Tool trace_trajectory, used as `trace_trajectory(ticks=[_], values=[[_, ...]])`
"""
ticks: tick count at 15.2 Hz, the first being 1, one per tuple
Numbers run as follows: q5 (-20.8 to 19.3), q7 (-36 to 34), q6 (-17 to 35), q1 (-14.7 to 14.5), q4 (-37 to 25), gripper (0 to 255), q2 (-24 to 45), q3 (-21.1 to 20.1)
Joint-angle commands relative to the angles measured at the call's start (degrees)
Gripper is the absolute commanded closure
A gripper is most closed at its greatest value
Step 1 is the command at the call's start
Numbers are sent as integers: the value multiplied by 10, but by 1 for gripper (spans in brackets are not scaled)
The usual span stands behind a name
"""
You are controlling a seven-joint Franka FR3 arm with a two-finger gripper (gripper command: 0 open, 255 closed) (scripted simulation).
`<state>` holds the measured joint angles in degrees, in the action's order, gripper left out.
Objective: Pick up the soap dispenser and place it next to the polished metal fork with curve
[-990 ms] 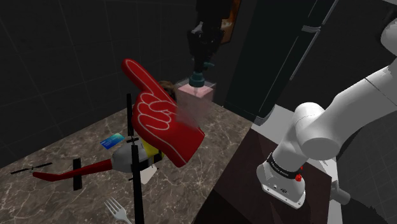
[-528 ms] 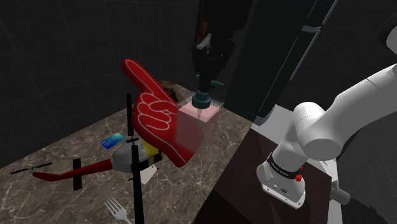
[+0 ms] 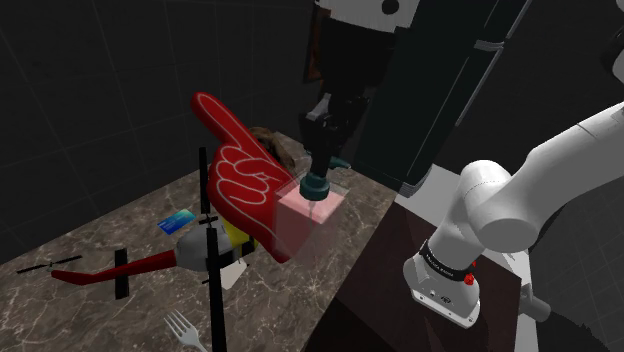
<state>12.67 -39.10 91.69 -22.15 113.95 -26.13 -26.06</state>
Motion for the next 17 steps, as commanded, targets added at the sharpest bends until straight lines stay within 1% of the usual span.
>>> trace_trajectory(ticks=[1,17], values=[[2,2,15,-1,20,255,-5,-1],[18,12,136,-9,149,255,-15,-17]])
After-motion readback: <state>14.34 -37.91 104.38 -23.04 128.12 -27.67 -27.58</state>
